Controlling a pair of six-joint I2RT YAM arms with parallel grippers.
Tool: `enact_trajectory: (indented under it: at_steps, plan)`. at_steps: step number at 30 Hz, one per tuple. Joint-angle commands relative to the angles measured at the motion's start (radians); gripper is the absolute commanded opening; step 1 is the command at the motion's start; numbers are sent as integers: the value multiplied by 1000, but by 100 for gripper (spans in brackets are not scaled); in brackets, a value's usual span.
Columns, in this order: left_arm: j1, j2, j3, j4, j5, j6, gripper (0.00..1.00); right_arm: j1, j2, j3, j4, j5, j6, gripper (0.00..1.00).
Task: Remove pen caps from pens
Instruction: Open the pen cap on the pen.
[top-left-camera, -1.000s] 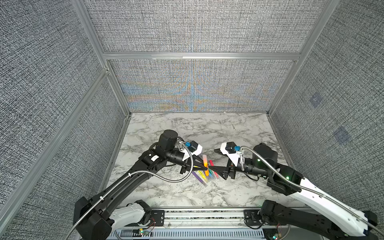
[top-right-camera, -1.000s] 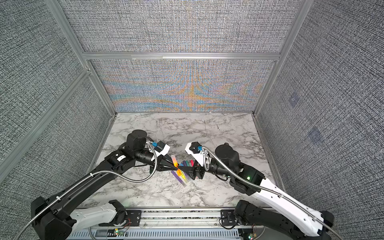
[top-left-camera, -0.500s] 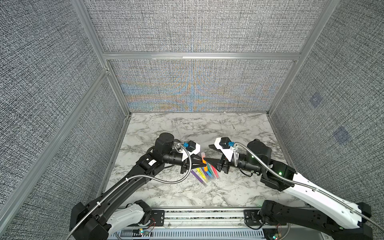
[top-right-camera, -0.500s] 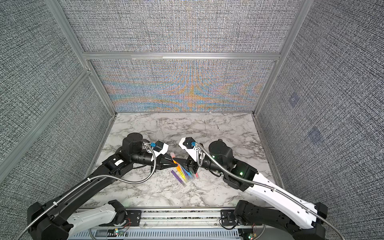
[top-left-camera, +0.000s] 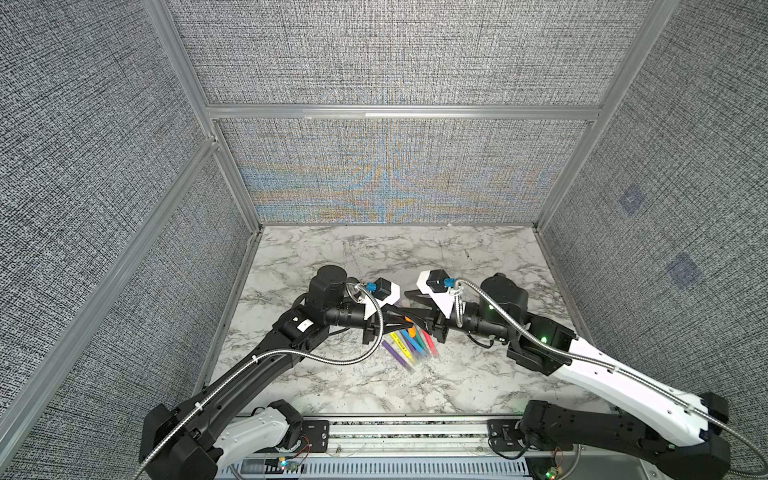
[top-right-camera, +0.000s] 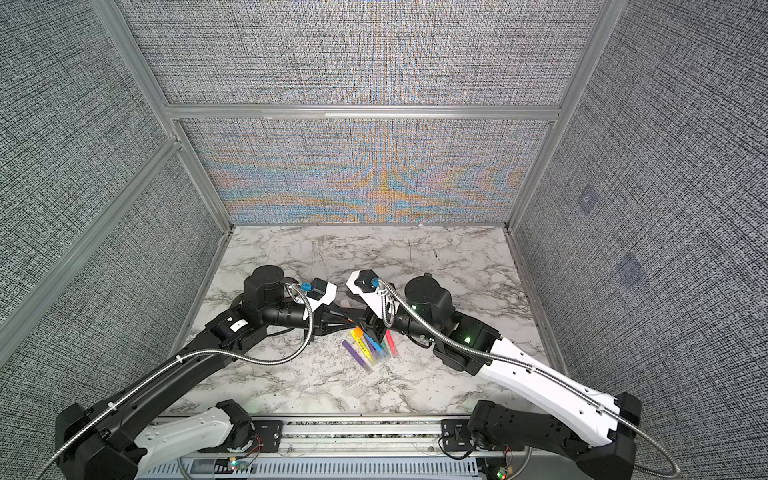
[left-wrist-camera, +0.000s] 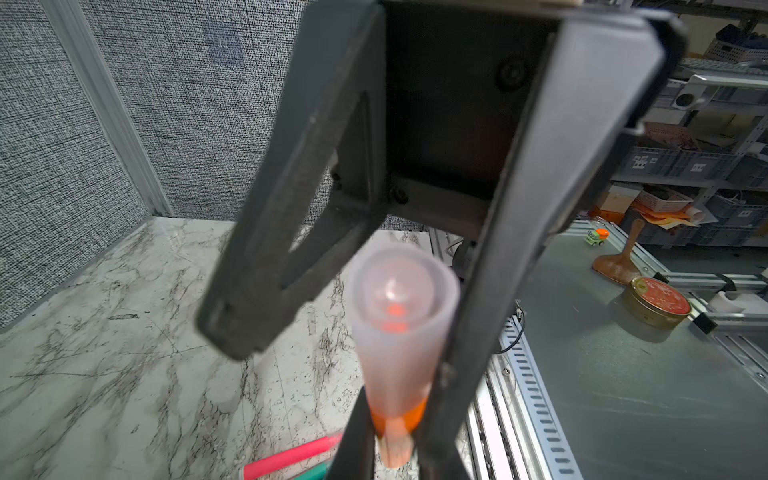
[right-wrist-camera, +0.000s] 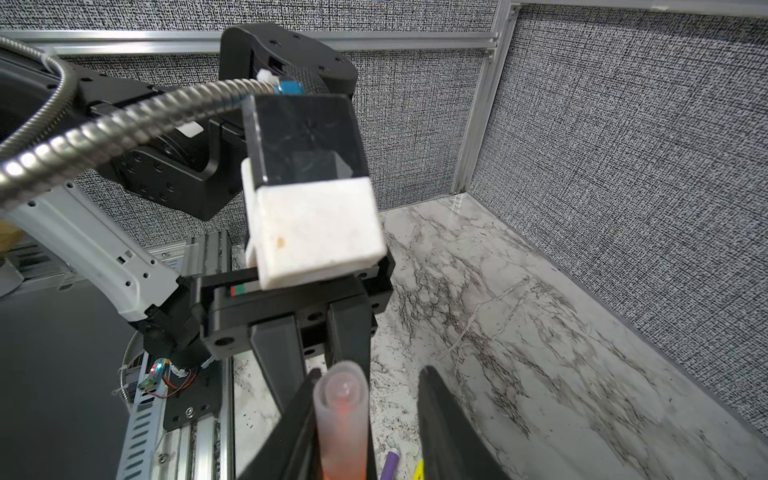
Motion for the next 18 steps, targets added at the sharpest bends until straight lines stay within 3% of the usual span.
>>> enact_trajectory:
  at_steps: [1,7,9,14,18]
  plan:
    - [0,0,-1,51,3,-10,3,0,2,-1,54,19,7,29]
    - [0,6,-6,59,-17,-13,3,-1,-20,-19,82,46,20,9]
    - [0,-6,-27,94,-40,-23,8,-1,-30,-28,96,62,32,1]
    - [0,-97,-162,323,-106,-72,28,0,-81,-99,200,103,91,0]
    - [1,-122,-182,359,-96,-89,38,0,-110,-145,283,82,124,0]
